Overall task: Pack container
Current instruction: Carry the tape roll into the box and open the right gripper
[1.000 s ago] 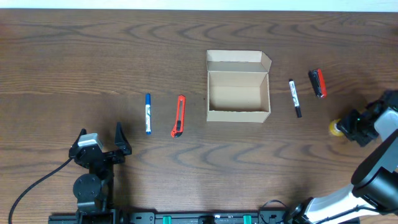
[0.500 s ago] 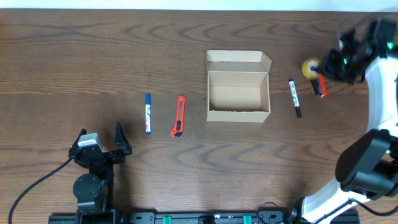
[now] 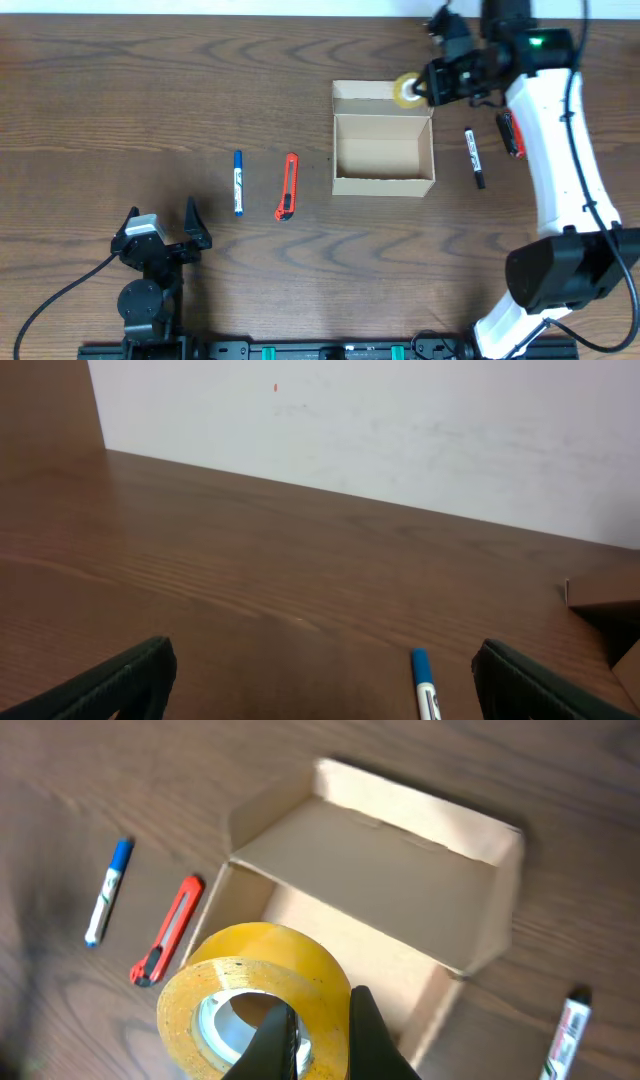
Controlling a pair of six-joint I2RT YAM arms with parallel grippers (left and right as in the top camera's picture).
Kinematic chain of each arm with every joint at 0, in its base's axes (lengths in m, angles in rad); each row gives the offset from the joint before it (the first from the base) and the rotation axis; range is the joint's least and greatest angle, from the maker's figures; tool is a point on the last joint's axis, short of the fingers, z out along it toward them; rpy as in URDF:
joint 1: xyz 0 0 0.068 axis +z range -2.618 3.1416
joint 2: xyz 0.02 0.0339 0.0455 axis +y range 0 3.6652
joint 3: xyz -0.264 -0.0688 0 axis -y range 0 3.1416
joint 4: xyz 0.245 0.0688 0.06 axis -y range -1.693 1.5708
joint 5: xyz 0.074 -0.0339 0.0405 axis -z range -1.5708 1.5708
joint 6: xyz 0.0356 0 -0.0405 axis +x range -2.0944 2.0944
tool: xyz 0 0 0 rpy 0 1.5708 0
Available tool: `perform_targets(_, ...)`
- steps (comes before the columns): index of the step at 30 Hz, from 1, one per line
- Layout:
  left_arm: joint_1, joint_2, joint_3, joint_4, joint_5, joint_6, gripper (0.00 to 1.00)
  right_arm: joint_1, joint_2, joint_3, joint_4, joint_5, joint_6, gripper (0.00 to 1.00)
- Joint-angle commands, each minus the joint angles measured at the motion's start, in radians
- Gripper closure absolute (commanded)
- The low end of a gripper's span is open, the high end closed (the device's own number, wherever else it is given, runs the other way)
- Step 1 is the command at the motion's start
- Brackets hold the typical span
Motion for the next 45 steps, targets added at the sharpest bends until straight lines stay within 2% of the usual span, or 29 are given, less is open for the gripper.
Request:
perform_targets(1,-0.003,-0.006,-0.018,-0.043,-0.022,0.004,0.05,0.049,0.021,0.002,-0.011,0.061,-0.032,0.99)
perform_targets(18,-0.003,-0.006,-0.018,-0.043,-0.022,0.004,0.05,0.090,0.202,-0.176,0.032,0.089,-0.029,0.99)
perform_targets(38,-0.003,-0.006,-0.018,-0.043,-0.022,0.004,0.04,0.090,0.205,-0.340,0.135,0.116,-0.005,0.99)
perform_targets(39,-0.003,-0.006,-0.018,-0.043,-0.022,0.004,0.05,0.090,0.205,-0.340,0.136,0.116,-0.005,0.96)
perform_targets(44,-0.003,-0.006,-0.018,-0.043,-0.022,0.004,0.05,0.090,0.205,-0.340,0.136,0.115,-0.005,0.61)
perform_targets(45,-0.003,-0.006,-0.018,-0.043,-0.022,0.004,0.05,0.090,0.205,-0.340,0.136,0.115,-0.005,0.58)
